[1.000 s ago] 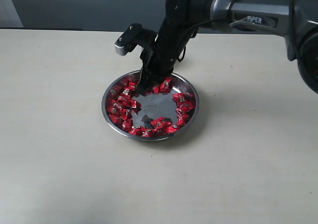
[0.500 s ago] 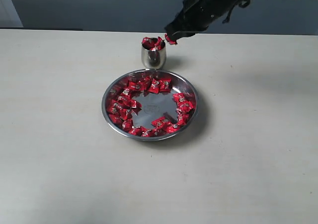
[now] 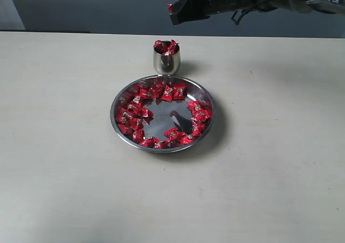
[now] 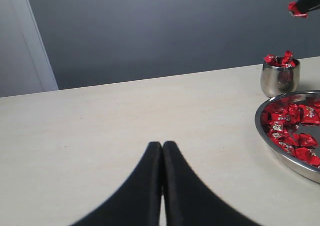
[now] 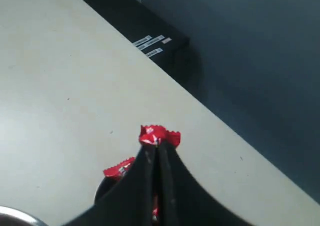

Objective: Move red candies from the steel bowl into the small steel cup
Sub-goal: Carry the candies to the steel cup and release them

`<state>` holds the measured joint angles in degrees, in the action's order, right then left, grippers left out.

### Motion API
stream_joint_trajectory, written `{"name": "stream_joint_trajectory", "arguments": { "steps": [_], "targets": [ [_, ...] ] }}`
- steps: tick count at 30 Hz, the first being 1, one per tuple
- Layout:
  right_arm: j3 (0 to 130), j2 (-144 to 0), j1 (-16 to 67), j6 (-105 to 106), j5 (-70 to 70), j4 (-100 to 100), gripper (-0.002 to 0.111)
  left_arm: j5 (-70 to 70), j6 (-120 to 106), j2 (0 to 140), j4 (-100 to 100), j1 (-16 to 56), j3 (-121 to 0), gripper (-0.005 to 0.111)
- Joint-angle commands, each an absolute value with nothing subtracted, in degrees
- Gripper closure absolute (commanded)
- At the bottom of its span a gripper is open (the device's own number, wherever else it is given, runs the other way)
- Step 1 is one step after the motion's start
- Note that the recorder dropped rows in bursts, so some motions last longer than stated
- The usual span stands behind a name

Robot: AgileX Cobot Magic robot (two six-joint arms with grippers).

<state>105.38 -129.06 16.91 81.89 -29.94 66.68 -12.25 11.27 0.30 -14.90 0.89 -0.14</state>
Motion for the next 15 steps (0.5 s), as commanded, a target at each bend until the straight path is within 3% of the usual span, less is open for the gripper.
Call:
{"name": "stream_joint_trajectory", "arguments": {
  "steps": [1, 15],
  "targets": [
    [109.06, -133.66, 16.69, 82.89, -30.95, 68.46, 0.109, -11.92, 11.48, 0.0, -14.67, 1.25, 0.0, 0.106],
    [112.43, -139.19, 16.69, 82.89, -35.2, 65.71, 0.109, -11.92, 11.48, 0.0, -14.67, 1.25, 0.0, 0.106]
  ]
}}
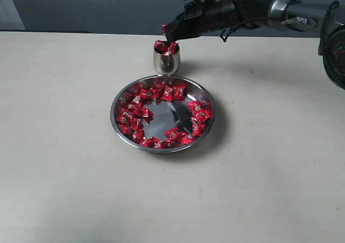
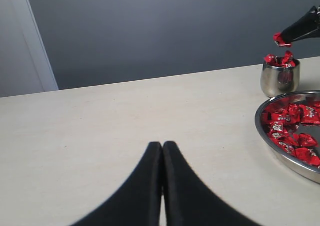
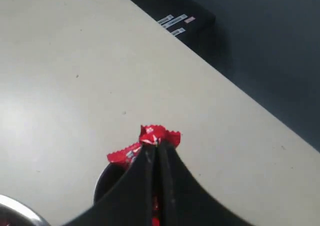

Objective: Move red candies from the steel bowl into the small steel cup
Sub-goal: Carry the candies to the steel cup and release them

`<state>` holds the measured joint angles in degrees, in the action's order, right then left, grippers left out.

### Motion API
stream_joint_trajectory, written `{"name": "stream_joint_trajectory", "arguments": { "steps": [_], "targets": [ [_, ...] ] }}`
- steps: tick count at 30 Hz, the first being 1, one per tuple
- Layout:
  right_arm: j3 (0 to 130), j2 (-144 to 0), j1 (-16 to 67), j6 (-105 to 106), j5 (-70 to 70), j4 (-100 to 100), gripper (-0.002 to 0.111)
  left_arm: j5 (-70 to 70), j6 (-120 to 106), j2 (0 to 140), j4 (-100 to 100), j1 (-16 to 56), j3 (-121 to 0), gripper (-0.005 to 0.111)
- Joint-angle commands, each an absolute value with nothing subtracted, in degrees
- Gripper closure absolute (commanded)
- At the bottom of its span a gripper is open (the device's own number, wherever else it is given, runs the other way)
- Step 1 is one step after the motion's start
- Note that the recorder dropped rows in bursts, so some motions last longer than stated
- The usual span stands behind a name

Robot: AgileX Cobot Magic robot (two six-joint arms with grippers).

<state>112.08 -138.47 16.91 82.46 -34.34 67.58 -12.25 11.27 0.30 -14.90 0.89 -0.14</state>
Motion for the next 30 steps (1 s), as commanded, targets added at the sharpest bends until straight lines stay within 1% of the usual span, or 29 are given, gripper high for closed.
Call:
{"name": "stream_joint_trajectory", "arguments": {
  "steps": [1, 5, 10, 12, 30],
  "targets": [
    [112.43, -139.29, 16.69, 82.89, -35.3, 65.71, 0.109, -11.92, 11.48, 0.0, -14.67, 1.25, 0.0, 0.106],
    [112.43, -139.67, 16.69, 82.89, -35.3, 64.97, 0.107, -11.92, 11.48, 0.0, -14.67, 1.25, 0.0, 0.106],
    [112.43, -139.67, 16.69, 82.89, -35.3, 64.57, 0.09, -11.92, 11.48, 0.0, -14.67, 1.25, 0.0, 0.106],
    [112.43, -139.67, 16.69, 82.89, -35.3, 64.57, 0.087, -11.92, 11.48, 0.0, -14.67, 1.25, 0.0, 0.106],
    [112.43, -139.55, 16.69, 82.53, -38.68, 64.57, 0.086, -11.92, 11.48, 0.0, -14.67, 1.25, 0.0, 0.106]
  ]
}}
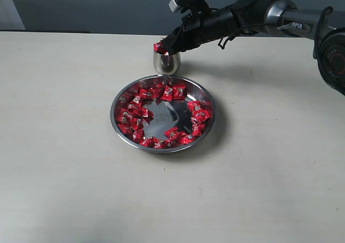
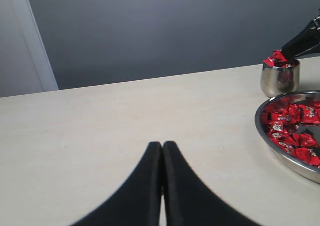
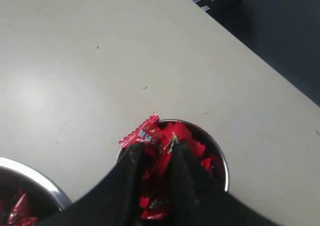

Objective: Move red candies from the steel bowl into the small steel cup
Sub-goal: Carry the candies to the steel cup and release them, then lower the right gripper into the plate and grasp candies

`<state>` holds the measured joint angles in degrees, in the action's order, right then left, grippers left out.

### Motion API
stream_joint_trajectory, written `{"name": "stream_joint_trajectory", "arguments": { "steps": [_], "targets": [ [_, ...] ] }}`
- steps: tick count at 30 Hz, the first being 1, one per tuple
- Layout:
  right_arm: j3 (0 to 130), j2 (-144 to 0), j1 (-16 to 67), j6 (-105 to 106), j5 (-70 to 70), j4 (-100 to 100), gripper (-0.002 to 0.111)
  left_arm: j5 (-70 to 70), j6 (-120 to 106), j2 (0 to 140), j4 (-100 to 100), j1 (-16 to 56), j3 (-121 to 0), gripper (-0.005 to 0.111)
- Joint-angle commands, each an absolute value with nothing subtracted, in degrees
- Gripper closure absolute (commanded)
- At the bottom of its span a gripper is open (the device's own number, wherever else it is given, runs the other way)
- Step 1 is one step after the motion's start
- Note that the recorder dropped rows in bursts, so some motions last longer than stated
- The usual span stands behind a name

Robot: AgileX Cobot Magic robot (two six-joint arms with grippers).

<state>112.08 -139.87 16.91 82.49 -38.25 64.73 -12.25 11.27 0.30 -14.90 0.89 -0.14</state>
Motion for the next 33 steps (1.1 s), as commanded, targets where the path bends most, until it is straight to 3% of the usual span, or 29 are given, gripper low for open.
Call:
{"name": "stream_joint_trajectory", "arguments": {
  "steps": [1, 24, 27, 33],
  "targets": [
    [112.43, -139.55, 16.69, 82.53, -38.68, 64.57, 0.086, -11.92, 11.48, 0.0, -14.67, 1.25, 0.0, 0.106],
    [112.43, -133.36, 16.69, 81.18, -34.62, 64.57, 0.086, -11.92, 11.48, 0.0, -14.67, 1.25, 0.0, 0.106],
    [112.43, -132.14, 16.69, 79.09, -38.04, 63.83, 0.086, -11.92, 11.48, 0.0, -14.67, 1.25, 0.0, 0.106],
    [112.43, -128.87, 16.69, 72.66, -58.17, 47.87, 0.086, -11.92, 11.48, 0.0, -14.67, 1.25, 0.0, 0.106]
  ]
}}
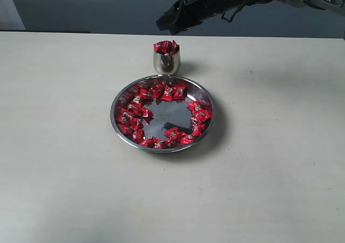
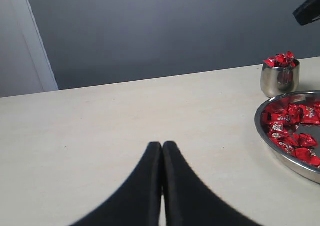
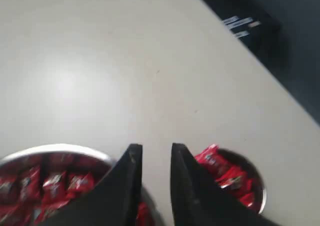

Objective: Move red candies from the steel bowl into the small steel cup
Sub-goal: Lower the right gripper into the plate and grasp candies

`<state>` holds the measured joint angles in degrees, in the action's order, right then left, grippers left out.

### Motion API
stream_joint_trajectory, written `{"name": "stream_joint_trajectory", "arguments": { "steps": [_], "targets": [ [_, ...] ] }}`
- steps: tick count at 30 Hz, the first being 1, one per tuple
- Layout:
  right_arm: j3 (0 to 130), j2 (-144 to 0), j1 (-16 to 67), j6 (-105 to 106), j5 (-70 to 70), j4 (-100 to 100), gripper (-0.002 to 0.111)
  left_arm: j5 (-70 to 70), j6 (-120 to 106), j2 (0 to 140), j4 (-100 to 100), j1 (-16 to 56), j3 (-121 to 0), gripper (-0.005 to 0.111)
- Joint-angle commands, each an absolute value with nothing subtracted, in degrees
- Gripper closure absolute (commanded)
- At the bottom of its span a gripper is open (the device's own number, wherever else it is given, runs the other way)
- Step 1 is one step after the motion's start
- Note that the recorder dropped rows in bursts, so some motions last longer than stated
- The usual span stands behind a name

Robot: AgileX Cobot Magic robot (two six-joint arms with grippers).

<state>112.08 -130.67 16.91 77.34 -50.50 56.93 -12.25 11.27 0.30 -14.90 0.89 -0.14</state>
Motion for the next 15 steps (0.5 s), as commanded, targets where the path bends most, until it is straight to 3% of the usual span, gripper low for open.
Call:
{"name": "stream_joint_trajectory", "arguments": {
  "steps": [1, 9, 15],
  "targets": [
    [112.32, -128.51, 16.69, 69.37, -61.42, 42.79, 0.086, -11.92, 11.48, 0.0, -14.67, 1.25, 0.0, 0.106],
    [112.19, -130.56, 17.44, 52.95, -69.96, 34.81, 0.086, -11.92, 11.48, 0.0, -14.67, 1.25, 0.0, 0.106],
    [112.19, -134.89, 21.36, 52.85, -69.96, 32.69, 0.065, -11.92, 11.48, 0.0, -14.67, 1.25, 0.0, 0.106]
  ]
}}
